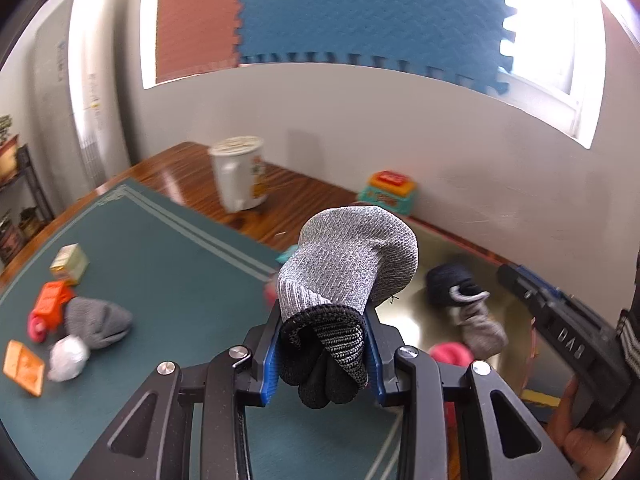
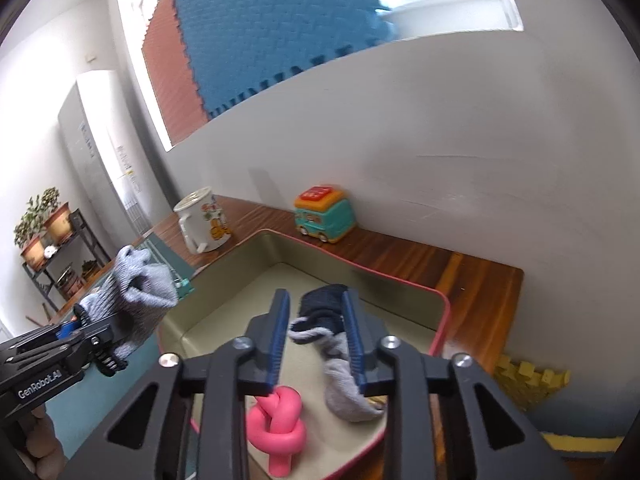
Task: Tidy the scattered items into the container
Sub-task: 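Carry the pink knot and grey sock into the red tin and open both grippers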
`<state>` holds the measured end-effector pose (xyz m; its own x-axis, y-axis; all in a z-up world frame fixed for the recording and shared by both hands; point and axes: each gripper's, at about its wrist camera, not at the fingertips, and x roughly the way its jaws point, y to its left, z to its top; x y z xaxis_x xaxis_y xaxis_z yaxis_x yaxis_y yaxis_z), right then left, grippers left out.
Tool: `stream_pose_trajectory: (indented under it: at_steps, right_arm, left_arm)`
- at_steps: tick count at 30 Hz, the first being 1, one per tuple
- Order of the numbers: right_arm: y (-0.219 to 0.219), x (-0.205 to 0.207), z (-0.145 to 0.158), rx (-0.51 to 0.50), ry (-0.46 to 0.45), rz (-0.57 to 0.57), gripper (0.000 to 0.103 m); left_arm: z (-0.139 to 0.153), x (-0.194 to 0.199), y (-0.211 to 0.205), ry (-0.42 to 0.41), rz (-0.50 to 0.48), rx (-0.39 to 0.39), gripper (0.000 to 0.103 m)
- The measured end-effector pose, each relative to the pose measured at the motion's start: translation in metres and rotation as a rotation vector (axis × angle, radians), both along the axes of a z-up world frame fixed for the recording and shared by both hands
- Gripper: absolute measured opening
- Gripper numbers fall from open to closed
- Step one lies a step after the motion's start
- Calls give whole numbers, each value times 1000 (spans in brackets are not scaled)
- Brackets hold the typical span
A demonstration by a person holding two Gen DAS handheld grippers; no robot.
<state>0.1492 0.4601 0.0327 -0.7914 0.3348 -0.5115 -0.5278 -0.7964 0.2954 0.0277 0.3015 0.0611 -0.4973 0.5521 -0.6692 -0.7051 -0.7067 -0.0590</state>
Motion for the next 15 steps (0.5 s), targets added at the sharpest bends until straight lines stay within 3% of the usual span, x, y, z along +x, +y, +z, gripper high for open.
stream_pose_trajectory:
  at_steps: [3, 7, 9, 15]
  right_arm:
    - [4, 4, -2, -3, 2, -10, 36]
    - [6, 5, -3, -4, 4, -21, 43]
    - [7, 4, -3, -6, 7, -25, 45]
    - [4, 0, -3, -12, 11, -11, 45]
  left_arm:
    - [-4, -1, 20, -26, -51, 12, 38]
    - [-10, -1, 33, -47, -80, 28, 49]
    - [-10, 0, 32, -42, -79, 40, 72]
    - [-6, -2, 20, -20, -43, 49, 75]
